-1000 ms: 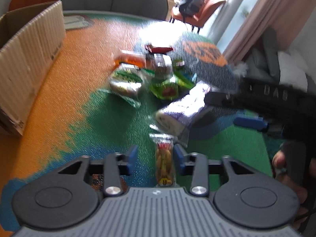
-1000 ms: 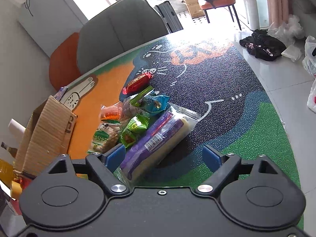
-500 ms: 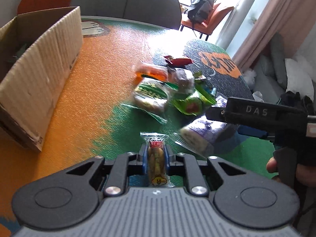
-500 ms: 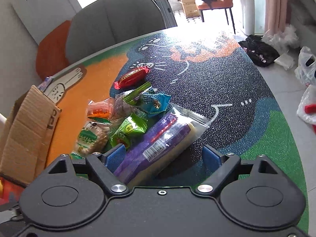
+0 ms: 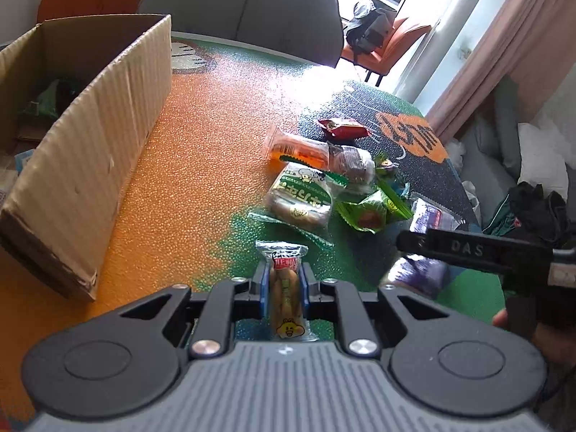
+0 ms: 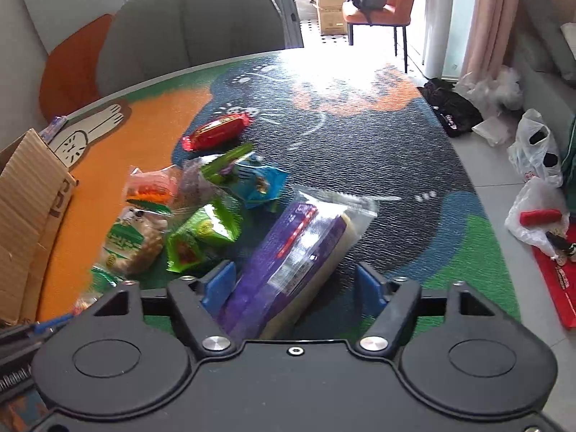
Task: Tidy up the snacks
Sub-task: 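Grasp the sausage stick with the left gripper while the right grasps the purple pack, then carry the sausage stick and purple pack toward the box, then open both grippers over the box to drop the sausage stick and purple pack, then grasp the green-wrapped bun with the left gripper while the right grasps the green bag, then carry the bun and green bag over the box and open both grippers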
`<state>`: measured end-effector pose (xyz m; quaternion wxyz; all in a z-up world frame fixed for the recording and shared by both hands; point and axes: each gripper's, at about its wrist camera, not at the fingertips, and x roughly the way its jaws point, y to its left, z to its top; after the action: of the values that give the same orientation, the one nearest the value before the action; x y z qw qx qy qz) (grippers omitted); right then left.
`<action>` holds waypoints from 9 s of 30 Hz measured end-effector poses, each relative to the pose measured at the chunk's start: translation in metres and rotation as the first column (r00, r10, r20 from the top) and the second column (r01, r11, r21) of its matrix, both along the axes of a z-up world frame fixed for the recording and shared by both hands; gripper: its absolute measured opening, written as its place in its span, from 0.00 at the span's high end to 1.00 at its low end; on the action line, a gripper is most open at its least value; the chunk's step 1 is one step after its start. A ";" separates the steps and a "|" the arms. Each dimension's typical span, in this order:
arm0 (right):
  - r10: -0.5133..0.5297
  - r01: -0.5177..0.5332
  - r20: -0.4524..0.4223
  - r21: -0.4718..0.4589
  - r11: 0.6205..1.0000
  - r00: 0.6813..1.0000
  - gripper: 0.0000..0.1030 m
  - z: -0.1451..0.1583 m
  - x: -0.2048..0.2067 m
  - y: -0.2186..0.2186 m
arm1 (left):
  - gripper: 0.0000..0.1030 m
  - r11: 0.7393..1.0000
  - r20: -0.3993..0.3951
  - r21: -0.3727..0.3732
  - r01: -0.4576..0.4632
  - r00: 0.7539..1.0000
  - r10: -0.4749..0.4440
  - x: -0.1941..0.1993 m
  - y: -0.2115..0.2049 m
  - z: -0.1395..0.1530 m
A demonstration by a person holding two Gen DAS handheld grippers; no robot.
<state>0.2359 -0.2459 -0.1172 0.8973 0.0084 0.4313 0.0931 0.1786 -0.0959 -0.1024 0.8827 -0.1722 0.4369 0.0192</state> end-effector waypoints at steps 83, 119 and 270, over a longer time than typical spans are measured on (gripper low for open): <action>0.282 -0.335 0.262 0.187 0.923 0.923 0.74 0.093 -0.051 0.225 | 0.80 0.985 0.210 -0.006 -0.171 0.963 0.168 -0.042 0.209 0.096; 0.145 -0.185 0.264 0.136 0.973 0.954 0.08 0.091 -0.069 0.131 | 0.04 0.987 0.190 0.074 -0.144 0.973 0.128 -0.055 0.149 0.092; 0.449 -0.482 0.184 0.213 0.850 0.874 0.45 0.114 -0.010 0.194 | 0.26 0.983 0.111 0.091 -0.161 0.982 0.151 -0.014 0.204 0.112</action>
<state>0.2264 -0.0522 -0.0029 0.8651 0.0116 0.3468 0.3624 0.1643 0.1083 0.0095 0.9074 -0.1624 0.3742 0.1013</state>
